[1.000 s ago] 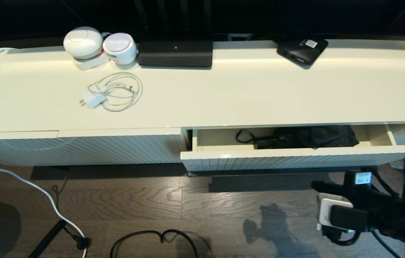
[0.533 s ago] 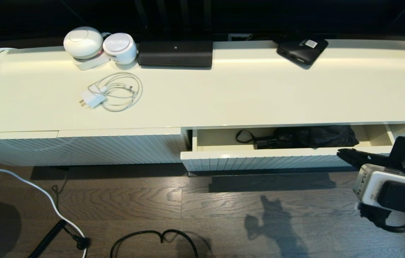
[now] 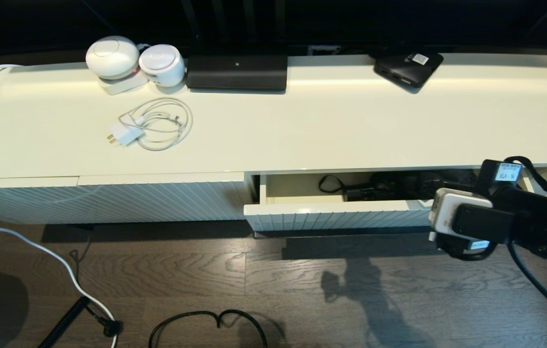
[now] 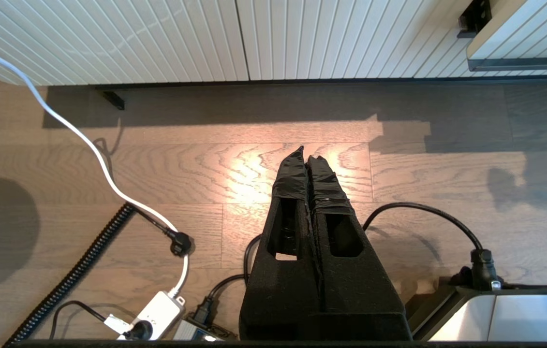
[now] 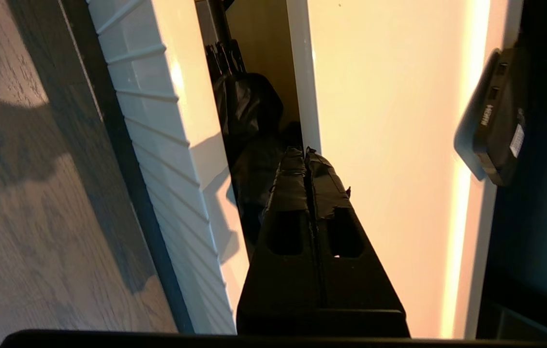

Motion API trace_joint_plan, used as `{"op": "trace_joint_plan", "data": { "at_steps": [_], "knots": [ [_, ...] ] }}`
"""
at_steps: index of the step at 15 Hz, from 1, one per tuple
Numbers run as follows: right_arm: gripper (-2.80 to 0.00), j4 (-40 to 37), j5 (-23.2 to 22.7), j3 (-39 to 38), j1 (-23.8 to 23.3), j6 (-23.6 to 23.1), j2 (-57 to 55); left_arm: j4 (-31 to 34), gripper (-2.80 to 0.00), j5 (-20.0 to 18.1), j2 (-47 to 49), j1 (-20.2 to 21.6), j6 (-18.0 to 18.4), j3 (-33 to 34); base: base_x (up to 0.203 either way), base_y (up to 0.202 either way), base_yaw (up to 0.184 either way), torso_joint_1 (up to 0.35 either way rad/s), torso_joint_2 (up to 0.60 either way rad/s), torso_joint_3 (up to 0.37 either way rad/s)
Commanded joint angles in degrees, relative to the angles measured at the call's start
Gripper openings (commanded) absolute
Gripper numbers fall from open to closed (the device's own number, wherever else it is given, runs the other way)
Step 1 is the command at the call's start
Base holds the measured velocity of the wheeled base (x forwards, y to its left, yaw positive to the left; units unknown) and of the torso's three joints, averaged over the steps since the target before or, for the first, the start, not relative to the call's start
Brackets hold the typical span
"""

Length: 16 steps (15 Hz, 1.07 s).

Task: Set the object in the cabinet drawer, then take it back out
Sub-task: Open the drawer

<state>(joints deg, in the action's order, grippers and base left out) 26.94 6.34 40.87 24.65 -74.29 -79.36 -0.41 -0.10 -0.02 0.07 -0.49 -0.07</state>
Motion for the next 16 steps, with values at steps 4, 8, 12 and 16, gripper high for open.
{"op": "trace_joint_plan", "data": {
  "at_steps": [4,8,12,16],
  "knots": [
    [-2.80,1.16,1.21,3.87,-0.48,-0.33,-9.64,-0.03,-2.80,0.01,-0.15,0.01,0.02,0.07,0.000,0.000,0.000,0.000,0.00,0.000],
    [-2.80,1.10,1.87,5.77,-0.57,-0.33,-10.70,-0.03,-2.80,0.01,-0.15,0.01,-0.04,-0.01,0.000,0.000,0.000,0.000,0.00,0.000],
    [-2.80,1.01,2.01,6.32,-0.67,-0.51,-11.08,-0.03,-2.80,0.01,-0.15,0.01,0.05,-0.01,0.000,0.000,0.000,0.000,0.00,0.000],
    [-2.80,0.43,2.19,5.91,-1.41,-0.68,-11.66,-0.03,-2.80,0.01,-0.15,0.01,0.05,-0.01,0.000,0.000,0.000,0.000,0.00,0.000]
  ]
}}
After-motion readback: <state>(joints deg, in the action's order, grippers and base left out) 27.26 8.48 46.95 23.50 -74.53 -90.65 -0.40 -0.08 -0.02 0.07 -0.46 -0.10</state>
